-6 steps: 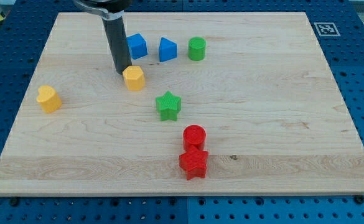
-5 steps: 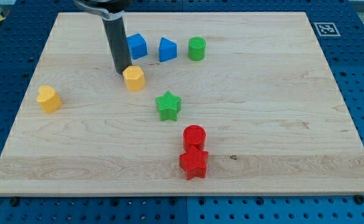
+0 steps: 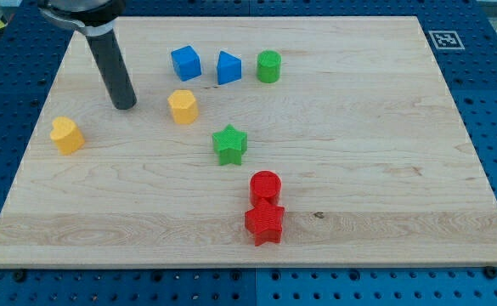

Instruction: Move yellow heart towards left side of green star

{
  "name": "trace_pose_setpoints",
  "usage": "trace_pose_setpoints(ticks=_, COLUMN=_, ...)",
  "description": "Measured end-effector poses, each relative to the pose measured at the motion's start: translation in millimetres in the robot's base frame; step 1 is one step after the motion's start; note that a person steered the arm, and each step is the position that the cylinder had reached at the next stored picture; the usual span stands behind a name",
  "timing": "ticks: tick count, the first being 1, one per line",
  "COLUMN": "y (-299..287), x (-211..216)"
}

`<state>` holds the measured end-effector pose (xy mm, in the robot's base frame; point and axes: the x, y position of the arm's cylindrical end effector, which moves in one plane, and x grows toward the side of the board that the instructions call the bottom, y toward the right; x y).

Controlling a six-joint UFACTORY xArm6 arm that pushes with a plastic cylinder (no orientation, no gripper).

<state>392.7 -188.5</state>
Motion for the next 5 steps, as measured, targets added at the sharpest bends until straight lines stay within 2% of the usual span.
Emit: trace_pose_setpoints(ticks=5, y=-75.8, x=9.7)
